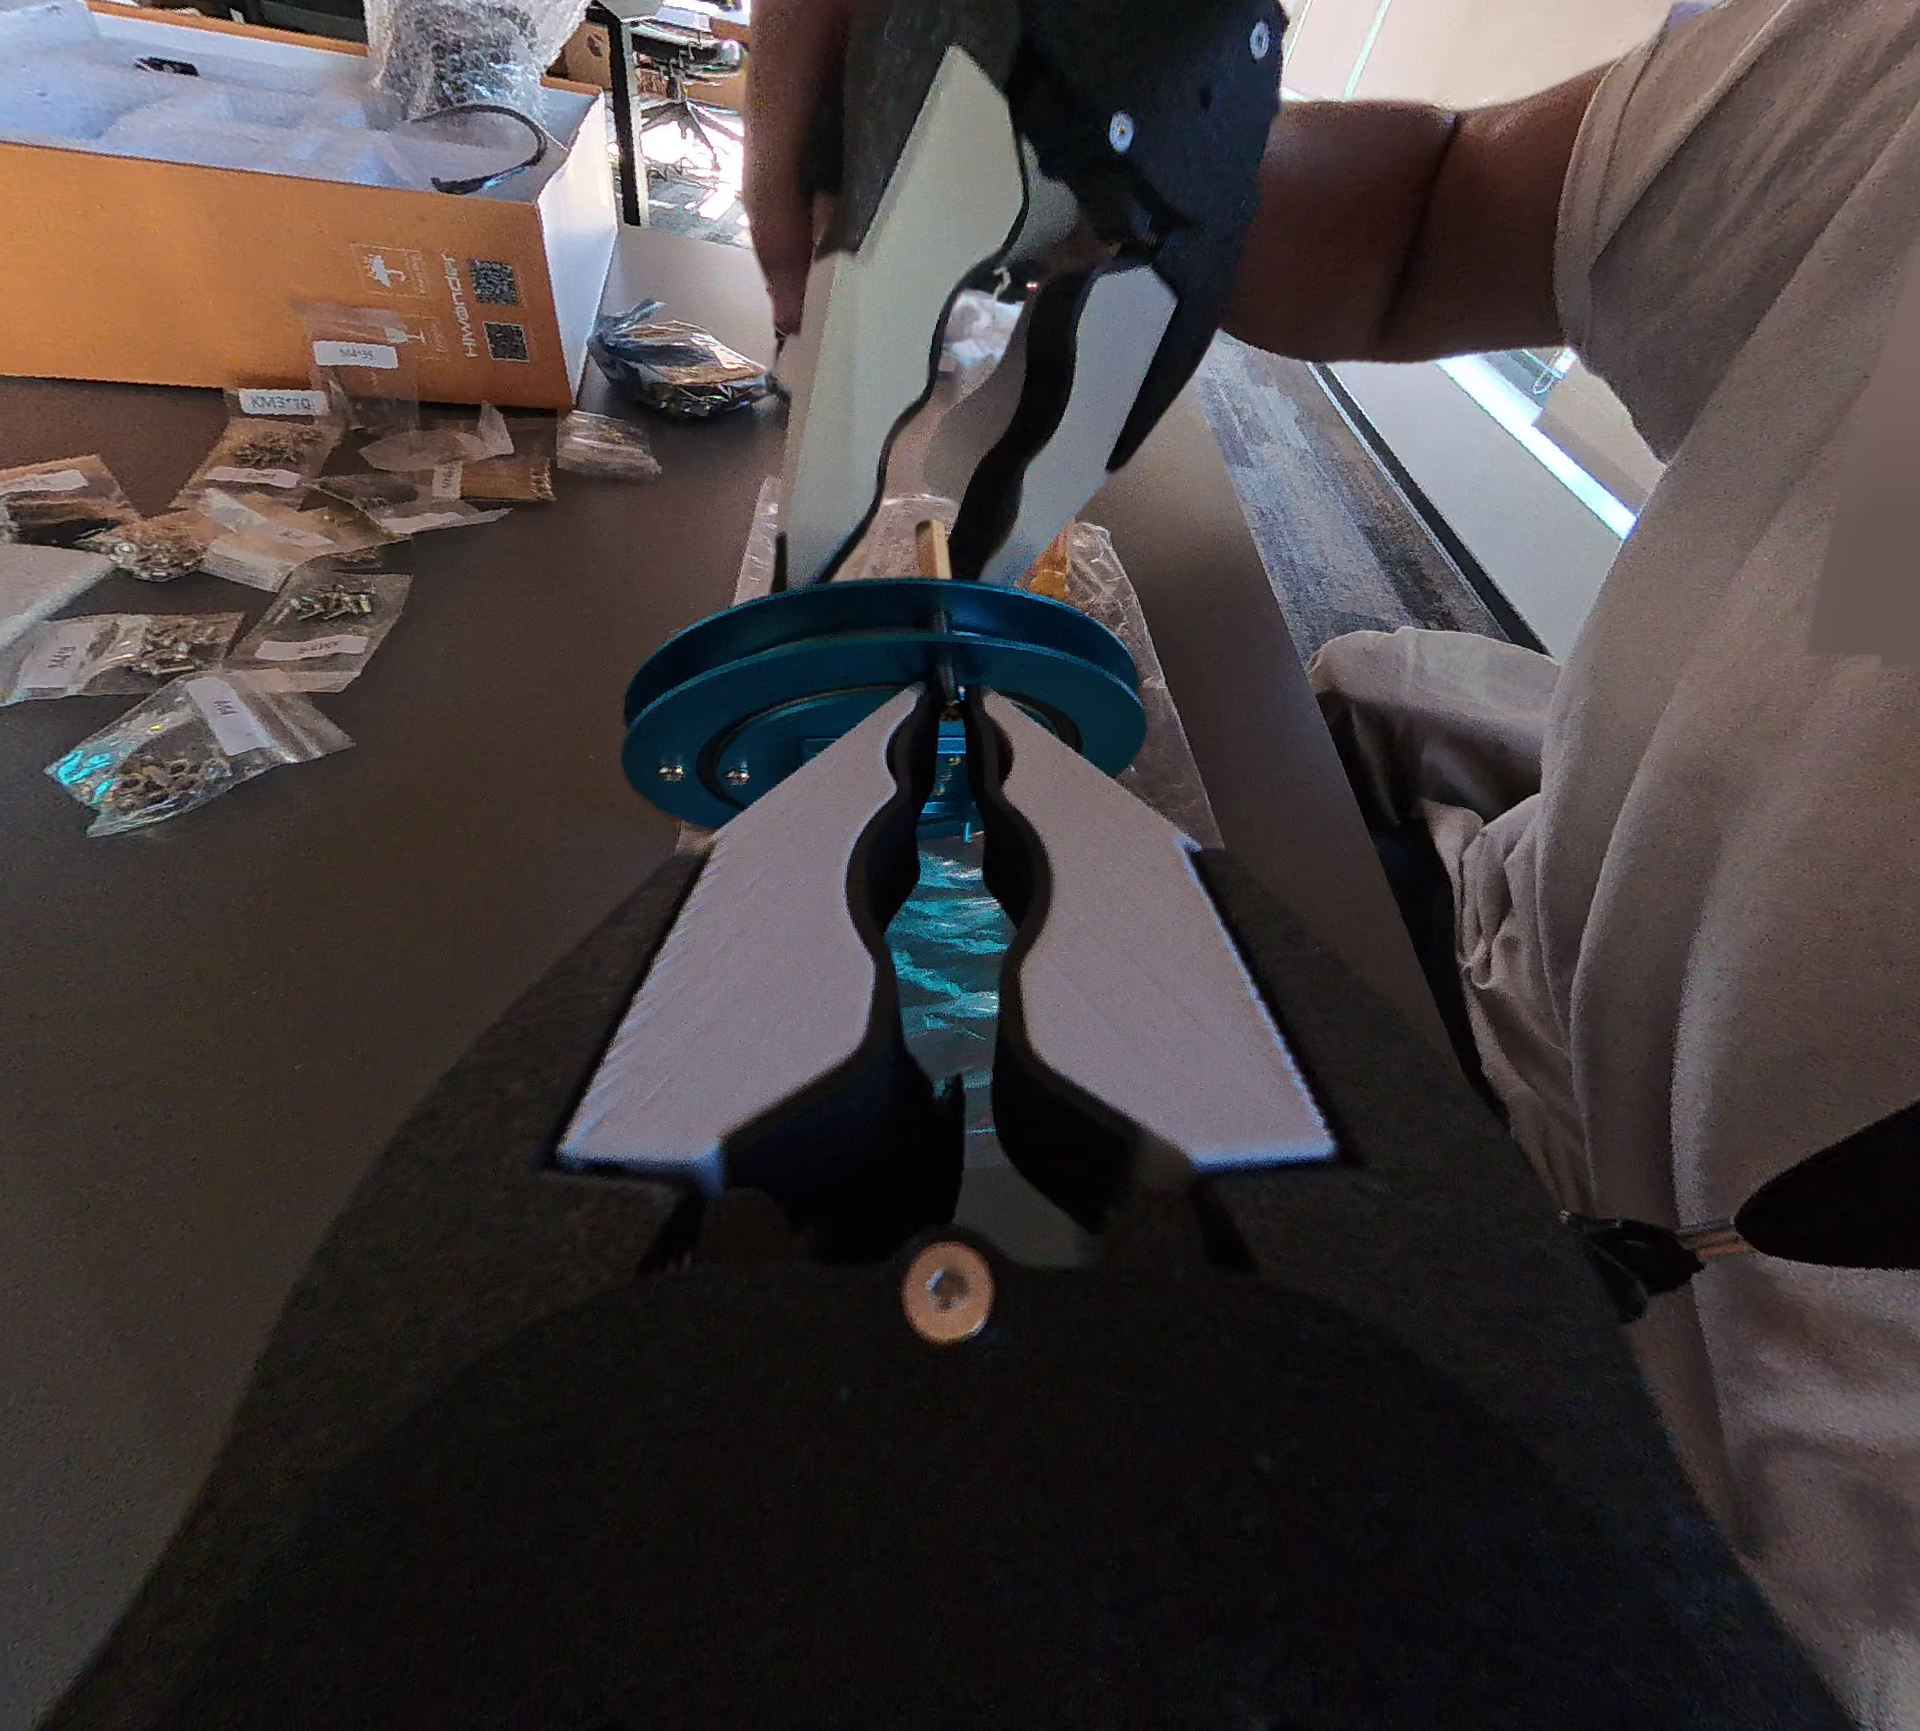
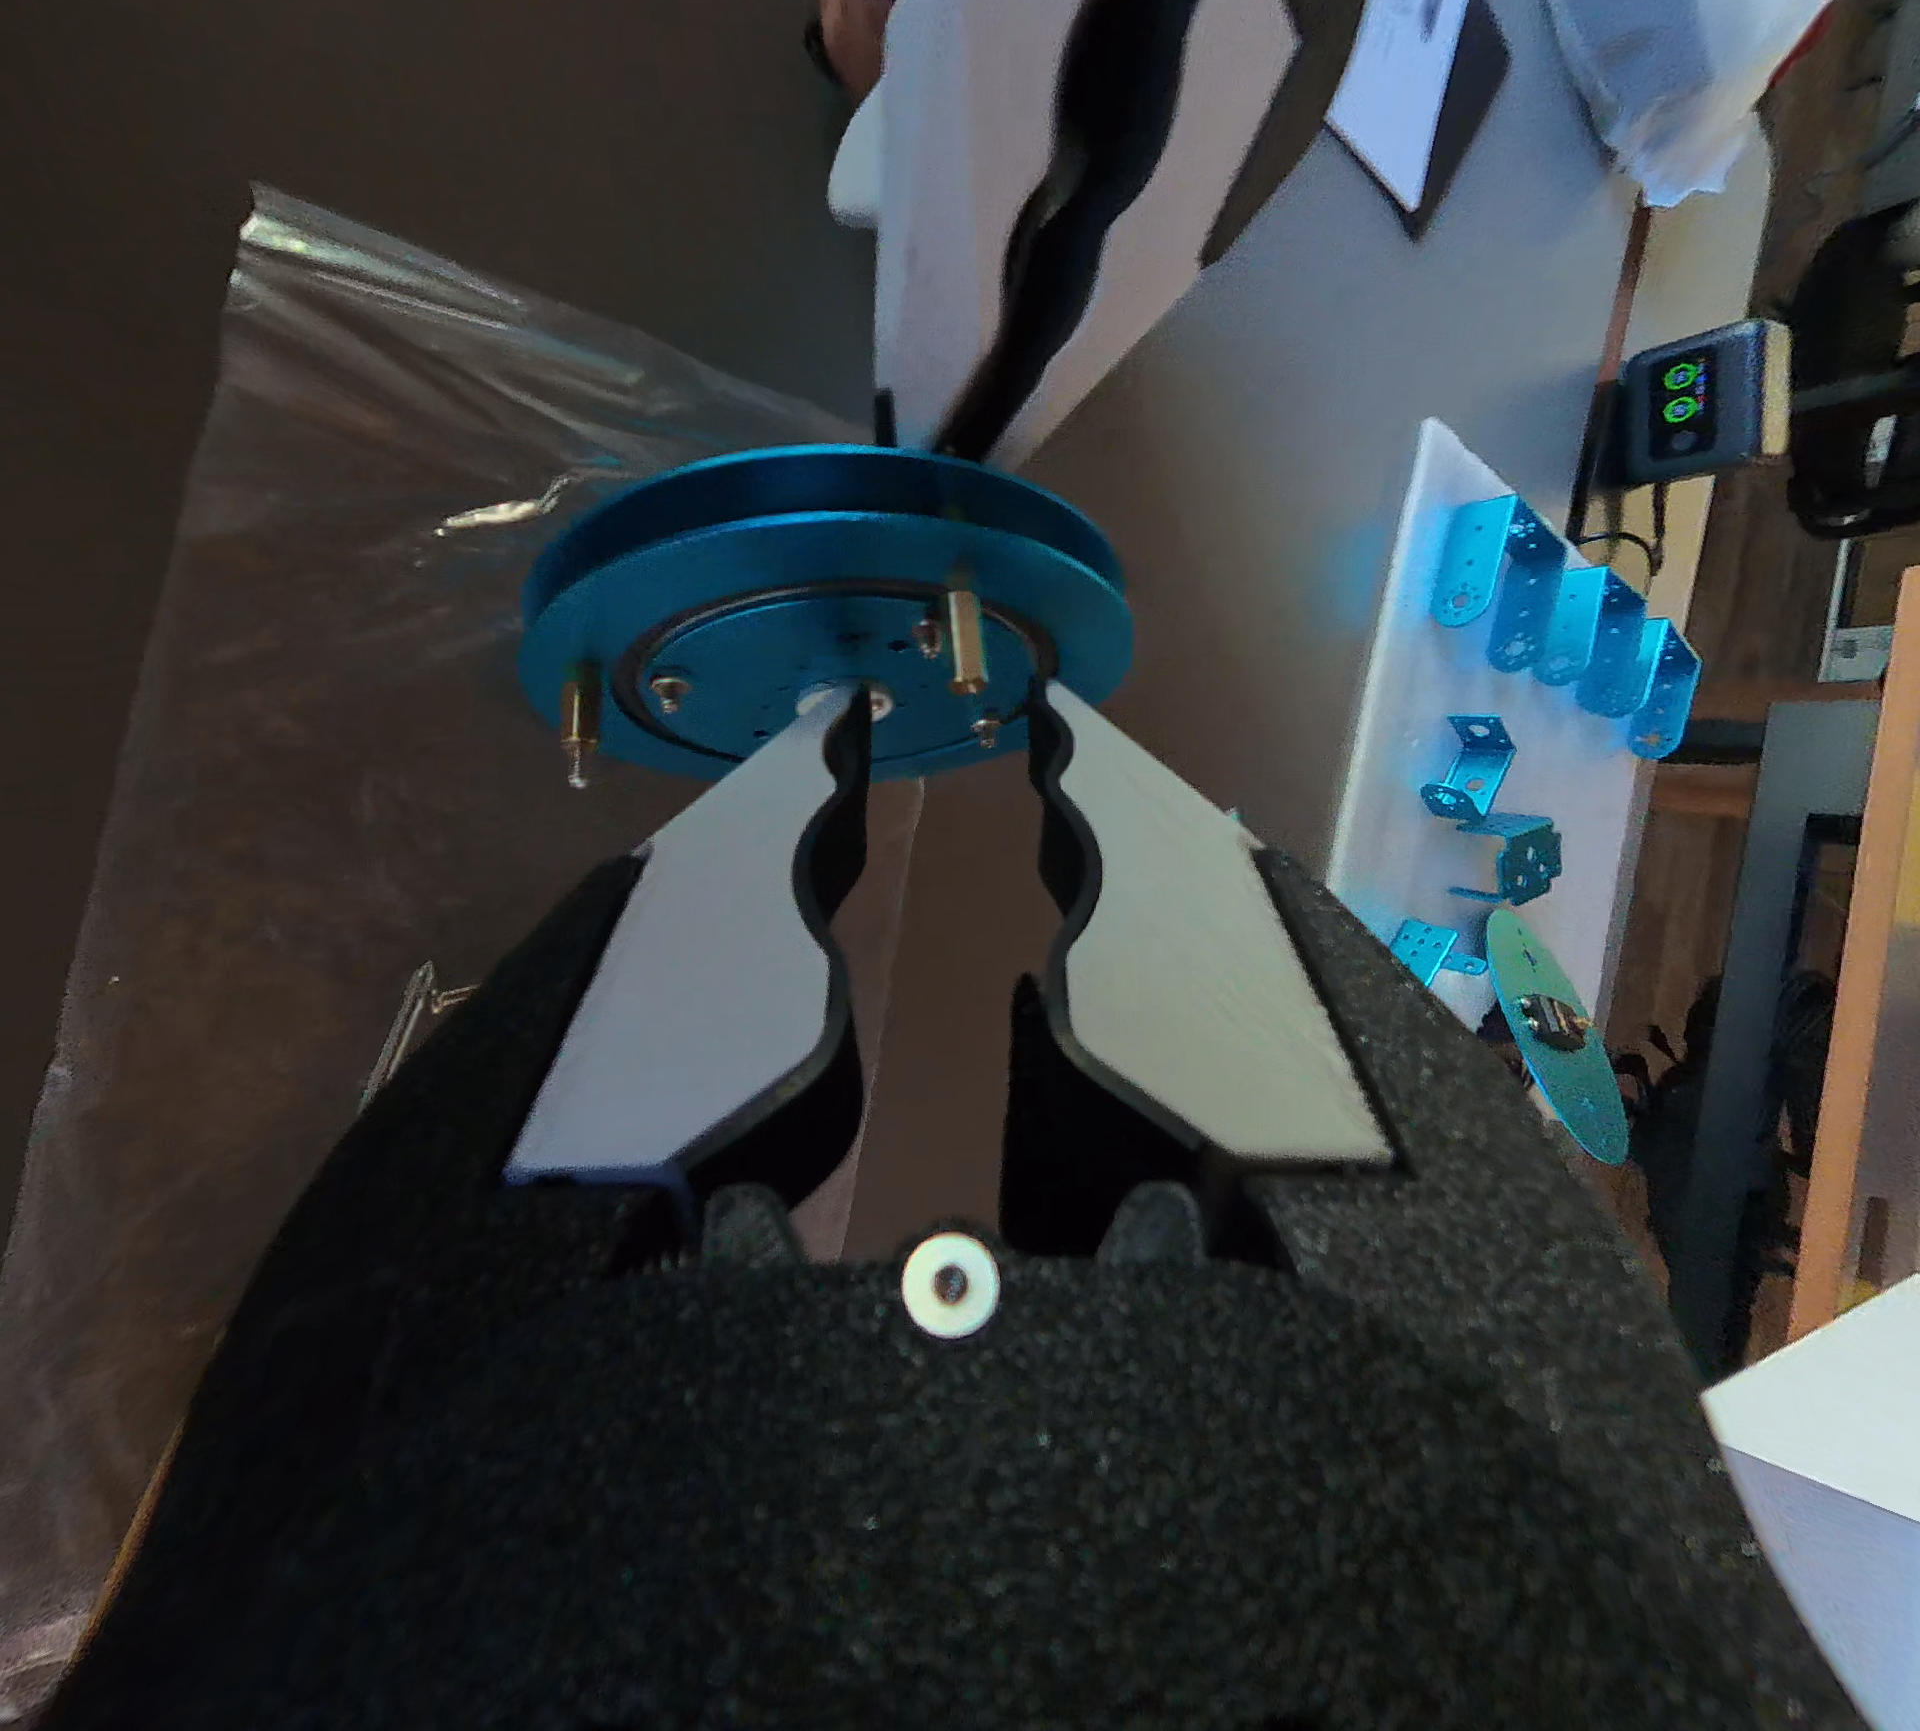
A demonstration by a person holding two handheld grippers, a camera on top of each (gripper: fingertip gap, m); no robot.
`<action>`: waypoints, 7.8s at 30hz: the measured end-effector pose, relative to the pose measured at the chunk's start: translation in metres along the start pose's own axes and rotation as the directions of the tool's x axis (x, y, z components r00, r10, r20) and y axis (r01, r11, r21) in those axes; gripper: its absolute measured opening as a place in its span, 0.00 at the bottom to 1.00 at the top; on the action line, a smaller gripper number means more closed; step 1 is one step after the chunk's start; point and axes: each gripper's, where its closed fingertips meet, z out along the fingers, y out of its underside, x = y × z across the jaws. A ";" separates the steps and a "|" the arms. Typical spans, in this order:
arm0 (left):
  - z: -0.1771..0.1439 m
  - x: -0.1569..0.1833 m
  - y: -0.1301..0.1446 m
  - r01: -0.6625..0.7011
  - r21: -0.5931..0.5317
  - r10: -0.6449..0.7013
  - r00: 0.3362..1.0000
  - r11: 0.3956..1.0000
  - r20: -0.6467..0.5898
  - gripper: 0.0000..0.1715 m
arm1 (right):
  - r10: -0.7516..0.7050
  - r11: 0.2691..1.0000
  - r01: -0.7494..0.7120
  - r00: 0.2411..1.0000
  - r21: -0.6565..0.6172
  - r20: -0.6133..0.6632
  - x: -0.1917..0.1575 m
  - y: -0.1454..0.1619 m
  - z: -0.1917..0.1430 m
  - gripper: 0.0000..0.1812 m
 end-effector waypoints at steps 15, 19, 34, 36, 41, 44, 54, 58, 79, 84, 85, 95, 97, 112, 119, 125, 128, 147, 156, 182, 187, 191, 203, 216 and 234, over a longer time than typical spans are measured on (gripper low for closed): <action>-0.002 -0.004 0.001 -0.005 -0.004 0.005 1.000 1.000 0.013 0.02 | -0.009 0.997 0.009 1.000 0.071 0.009 -0.001 -0.024 -0.019 0.14; -0.001 -0.002 0.001 -0.008 -0.003 0.008 1.000 1.000 0.004 0.02 | -0.034 0.999 0.034 0.999 -0.003 0.029 -0.011 -0.013 -0.004 0.18; -0.001 0.000 0.002 -0.009 -0.008 0.009 1.000 1.000 0.002 0.02 | -0.038 0.999 0.039 0.999 -0.027 0.035 -0.011 -0.011 -0.001 0.16; -0.001 0.000 0.002 -0.006 -0.008 0.006 1.000 1.000 0.002 0.02 | -0.056 0.996 0.056 0.998 -0.064 0.015 -0.005 -0.008 -0.004 0.15; -0.002 -0.002 0.002 0.003 -0.007 -0.003 1.000 1.000 0.006 0.02 | -0.071 0.997 0.071 0.997 -0.042 0.011 -0.008 -0.023 -0.015 0.14; -0.001 0.001 0.002 -0.002 -0.008 0.002 1.000 1.000 -0.002 0.02 | -0.082 0.991 0.084 0.996 -0.100 0.023 -0.012 -0.008 -0.001 0.16; -0.002 -0.005 0.000 0.046 -0.006 -0.046 0.999 0.999 0.026 0.02 | -0.184 0.960 0.171 0.982 -0.221 -0.040 -0.006 -0.014 -0.010 0.17; -0.003 -0.010 0.000 0.088 0.000 -0.088 0.995 0.996 0.037 0.02 | -0.236 0.945 0.204 0.967 -0.257 -0.100 0.000 -0.009 0.000 0.20; -0.001 -0.009 0.000 0.016 -0.016 -0.015 0.997 1.000 0.082 0.02 | -0.177 0.914 0.167 0.984 -0.371 0.009 0.009 -0.003 -0.012 0.21; -0.002 -0.009 0.000 0.026 -0.012 -0.025 0.997 1.000 0.075 0.02 | -0.195 0.900 0.199 0.980 -0.387 0.050 -0.003 -0.007 -0.012 0.20; -0.001 -0.008 0.000 0.021 -0.014 -0.019 0.997 1.000 0.073 0.02 | -0.192 0.898 0.200 0.979 -0.391 0.060 -0.005 -0.004 -0.007 0.22; 0.000 -0.007 0.000 0.017 -0.017 -0.016 0.997 1.000 0.081 0.02 | -0.198 0.892 0.197 0.979 -0.407 0.040 -0.003 -0.009 -0.011 0.18; 0.000 -0.006 -0.001 0.044 -0.009 -0.044 0.997 0.999 0.062 0.02 | -0.240 0.867 0.228 0.970 -0.443 0.030 -0.004 -0.005 -0.010 0.19; 0.000 -0.007 0.000 0.030 -0.008 -0.030 0.997 1.000 0.076 0.02 | -0.261 0.859 0.227 0.965 -0.459 -0.011 -0.002 0.005 0.002 0.27; 0.004 -0.005 -0.002 -0.025 -0.029 0.028 0.994 0.999 0.107 0.02 | -0.261 0.821 0.263 0.962 -0.508 0.075 -0.009 0.019 0.009 0.27; 0.002 -0.009 -0.001 -0.031 -0.030 0.035 0.992 0.999 0.119 0.02 | -0.271 0.799 0.258 0.961 -0.543 0.058 -0.005 0.025 0.009 0.34; -0.001 -0.010 0.001 -0.029 -0.029 0.032 0.992 0.999 0.120 0.02 | -0.275 0.830 0.243 0.961 -0.503 0.010 0.009 0.015 -0.009 0.24; 0.000 -0.003 0.001 -0.115 -0.045 0.120 0.985 0.992 0.122 0.02 | 0.178 0.959 -0.111 0.952 -0.261 0.250 -0.005 -0.016 -0.010 0.02; 0.002 0.002 0.002 -0.411 -0.138 0.433 0.869 0.901 0.240 0.02 | 0.796 0.468 -0.709 0.080 -0.527 0.600 -0.024 -0.029 -0.020 0.02; 0.002 0.002 0.002 -0.356 -0.116 0.373 0.901 0.927 0.222 0.02 | 0.724 0.688 -0.593 0.523 -0.419 0.449 -0.027 -0.015 -0.013 0.09; 0.000 0.000 0.002 -0.303 -0.100 0.317 0.927 0.948 0.199 0.02 | 0.201 0.941 -0.138 0.963 -0.308 0.181 -0.011 -0.014 -0.015 0.03; 0.001 0.004 0.002 -0.338 -0.112 0.355 0.913 0.934 0.200 0.02 | 0.274 0.931 -0.196 0.933 -0.308 0.235 -0.015 -0.018 -0.014 0.02; 0.001 0.003 0.002 -0.349 -0.113 0.366 0.906 0.930 0.211 0.02 | 0.608 0.793 -0.543 0.728 -0.276 0.316 -0.012 -0.016 -0.019 0.10; 0.003 0.008 0.001 -0.444 -0.134 0.463 0.853 0.886 0.239 0.02 | 0.871 0.279 -0.804 -0.017 -0.524 0.491 -0.028 -0.034 -0.021 0.02; 0.002 0.011 0.003 -0.484 -0.151 0.507 0.829 0.862 0.238 0.02 | 0.613 0.784 -0.500 0.716 -0.369 0.333 -0.031 -0.024 -0.015 0.02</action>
